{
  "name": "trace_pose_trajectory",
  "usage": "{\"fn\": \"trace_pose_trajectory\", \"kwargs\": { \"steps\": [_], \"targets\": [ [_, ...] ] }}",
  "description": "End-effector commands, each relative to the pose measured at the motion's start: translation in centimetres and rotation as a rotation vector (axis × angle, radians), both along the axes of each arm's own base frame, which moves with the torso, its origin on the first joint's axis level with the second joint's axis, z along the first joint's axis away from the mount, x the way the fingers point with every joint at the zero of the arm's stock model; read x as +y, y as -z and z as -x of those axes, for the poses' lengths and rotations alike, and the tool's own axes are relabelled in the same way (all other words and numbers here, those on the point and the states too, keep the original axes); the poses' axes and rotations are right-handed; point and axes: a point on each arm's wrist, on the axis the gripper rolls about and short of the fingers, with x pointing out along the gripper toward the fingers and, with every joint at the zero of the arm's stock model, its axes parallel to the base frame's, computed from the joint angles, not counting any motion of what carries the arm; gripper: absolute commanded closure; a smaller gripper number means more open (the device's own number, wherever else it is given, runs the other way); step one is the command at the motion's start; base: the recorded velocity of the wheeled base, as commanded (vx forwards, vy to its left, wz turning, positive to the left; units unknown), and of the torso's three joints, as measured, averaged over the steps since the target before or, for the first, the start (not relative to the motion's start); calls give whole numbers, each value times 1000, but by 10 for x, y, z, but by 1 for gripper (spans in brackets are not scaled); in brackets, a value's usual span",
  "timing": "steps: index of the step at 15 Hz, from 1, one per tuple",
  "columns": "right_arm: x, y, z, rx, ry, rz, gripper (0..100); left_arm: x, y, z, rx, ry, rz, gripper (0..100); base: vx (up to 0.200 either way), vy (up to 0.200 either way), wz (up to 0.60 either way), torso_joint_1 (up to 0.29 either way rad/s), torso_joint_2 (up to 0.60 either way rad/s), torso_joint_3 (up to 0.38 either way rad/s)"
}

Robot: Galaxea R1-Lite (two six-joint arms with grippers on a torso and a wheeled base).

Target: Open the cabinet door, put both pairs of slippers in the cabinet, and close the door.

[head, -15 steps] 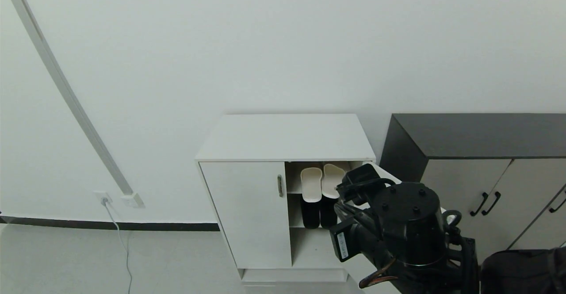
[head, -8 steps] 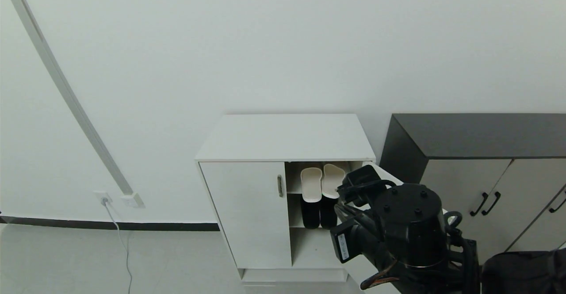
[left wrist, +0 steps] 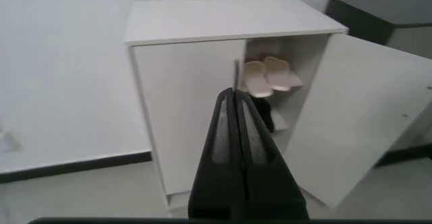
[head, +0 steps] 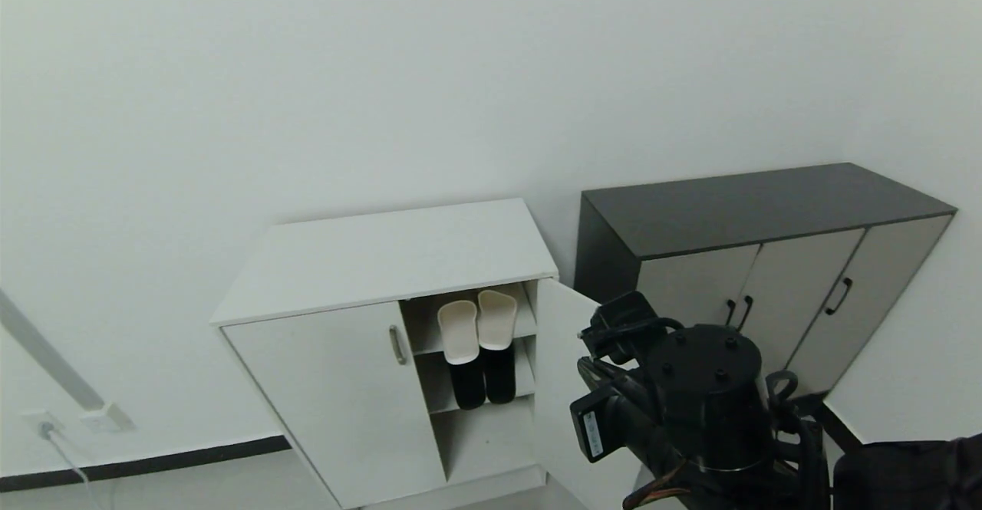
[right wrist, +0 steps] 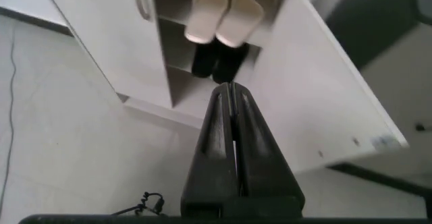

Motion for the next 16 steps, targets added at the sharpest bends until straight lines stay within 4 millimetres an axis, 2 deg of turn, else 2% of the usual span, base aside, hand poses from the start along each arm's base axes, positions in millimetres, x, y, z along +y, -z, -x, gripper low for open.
{"fn": "trace_pose_trajectory", "kwargs": {
  "steps": [1, 9, 13, 16],
  "targets": [
    [1, 3, -2, 1, 4, 4, 100, 0, 0, 0, 0, -1, 0, 100, 0, 0, 0, 0, 0, 0],
    [1, 1, -3, -23, 3, -15, 100, 0, 0, 0, 0, -1, 0, 100, 0, 0, 0, 0, 0, 0],
    [1, 3, -3, -20, 3, -10, 100, 0, 0, 0, 0, -1, 0, 100, -200, 0, 0, 5, 6, 1],
    [-5, 12, -17, -4, 51, 12, 100, 0, 0, 0, 0, -4, 0, 100, 0, 0, 0, 0, 0, 0]
  ]
}}
